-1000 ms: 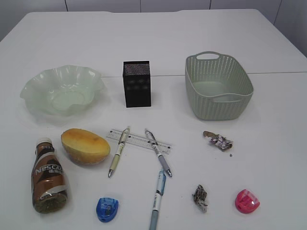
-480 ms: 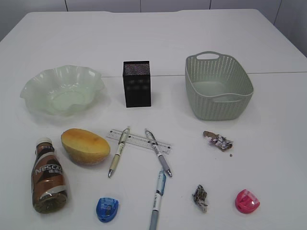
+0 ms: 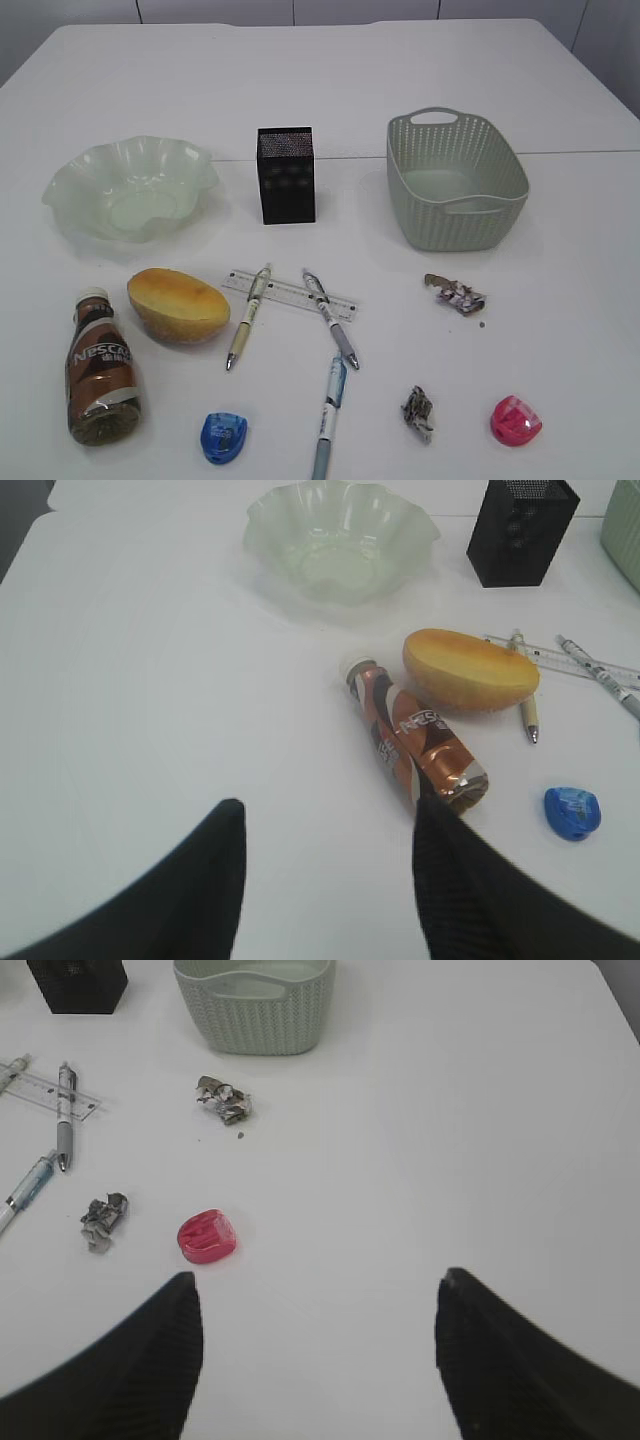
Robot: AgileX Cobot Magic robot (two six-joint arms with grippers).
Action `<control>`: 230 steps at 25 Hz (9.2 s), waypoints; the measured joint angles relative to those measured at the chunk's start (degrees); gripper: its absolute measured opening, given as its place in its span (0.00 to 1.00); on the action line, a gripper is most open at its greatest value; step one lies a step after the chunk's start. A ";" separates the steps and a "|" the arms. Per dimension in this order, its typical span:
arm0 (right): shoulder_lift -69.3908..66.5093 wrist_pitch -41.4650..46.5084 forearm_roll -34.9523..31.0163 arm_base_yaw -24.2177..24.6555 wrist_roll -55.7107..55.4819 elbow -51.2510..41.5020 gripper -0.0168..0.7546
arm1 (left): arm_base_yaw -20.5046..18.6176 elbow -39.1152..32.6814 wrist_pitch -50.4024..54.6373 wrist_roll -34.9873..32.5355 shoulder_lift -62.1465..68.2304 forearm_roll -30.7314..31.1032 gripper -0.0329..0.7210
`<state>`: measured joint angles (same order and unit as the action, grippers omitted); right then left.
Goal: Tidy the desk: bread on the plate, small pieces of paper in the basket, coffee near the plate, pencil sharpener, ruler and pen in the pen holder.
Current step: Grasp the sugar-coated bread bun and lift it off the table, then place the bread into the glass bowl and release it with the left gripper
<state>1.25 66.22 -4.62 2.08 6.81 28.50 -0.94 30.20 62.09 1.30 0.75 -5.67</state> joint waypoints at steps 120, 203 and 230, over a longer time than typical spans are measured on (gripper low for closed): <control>-62.65 -19.48 1.34 -5.60 0.13 24.06 0.71 | 30.10 39.28 -18.07 84.94 106.85 13.73 0.83; -63.78 -19.06 0.85 -5.60 0.13 24.06 0.71 | 13.14 57.55 -31.76 32.93 107.71 23.91 0.35; -63.91 -18.80 0.85 -5.60 0.13 24.06 0.71 | 13.14 57.55 -24.78 32.93 117.10 26.93 0.74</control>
<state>-62.66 47.42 -3.77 -3.53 6.94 52.56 12.20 87.76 37.31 34.23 117.85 21.26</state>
